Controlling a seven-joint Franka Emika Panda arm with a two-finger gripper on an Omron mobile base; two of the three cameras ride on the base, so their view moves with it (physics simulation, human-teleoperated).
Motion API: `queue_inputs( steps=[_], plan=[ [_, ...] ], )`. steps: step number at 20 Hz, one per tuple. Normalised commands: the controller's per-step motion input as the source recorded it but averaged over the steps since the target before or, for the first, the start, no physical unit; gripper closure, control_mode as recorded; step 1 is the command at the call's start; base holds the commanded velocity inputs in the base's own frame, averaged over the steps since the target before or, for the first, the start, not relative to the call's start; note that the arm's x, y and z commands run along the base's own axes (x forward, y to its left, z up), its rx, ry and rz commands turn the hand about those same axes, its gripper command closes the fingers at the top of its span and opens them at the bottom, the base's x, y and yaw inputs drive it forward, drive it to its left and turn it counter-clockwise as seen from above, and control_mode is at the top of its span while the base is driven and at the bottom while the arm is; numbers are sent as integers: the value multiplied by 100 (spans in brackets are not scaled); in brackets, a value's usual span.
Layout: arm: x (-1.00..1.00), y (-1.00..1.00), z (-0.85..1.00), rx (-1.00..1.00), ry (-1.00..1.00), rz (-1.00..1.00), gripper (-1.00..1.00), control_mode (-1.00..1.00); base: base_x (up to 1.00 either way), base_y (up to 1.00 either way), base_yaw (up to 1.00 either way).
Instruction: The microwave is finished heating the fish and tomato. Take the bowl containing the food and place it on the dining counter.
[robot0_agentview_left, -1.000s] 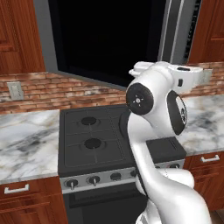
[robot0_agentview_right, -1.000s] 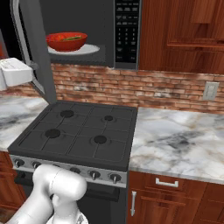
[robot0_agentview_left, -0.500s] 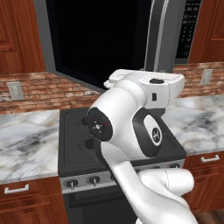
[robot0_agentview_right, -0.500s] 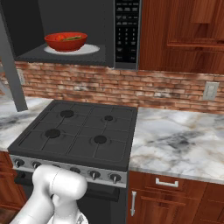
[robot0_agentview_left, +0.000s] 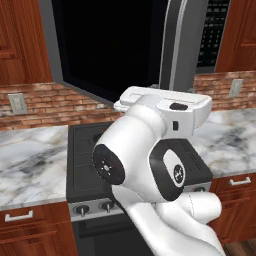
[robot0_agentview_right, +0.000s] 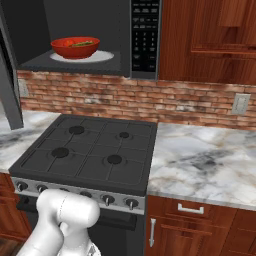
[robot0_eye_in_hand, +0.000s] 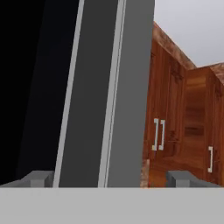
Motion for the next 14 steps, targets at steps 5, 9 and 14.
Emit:
queue_inputs(
  steps=[5, 9, 14],
  plan=[
    [-100, -31, -9, 3, -4, 0, -100, -100, 0, 0, 0],
    [-93, -100, 1, 15, -7, 7, -100, -100, 0, 0, 0],
    [-57, -37, 0, 4, -1, 0, -100, -100, 0, 0, 0]
  ],
)
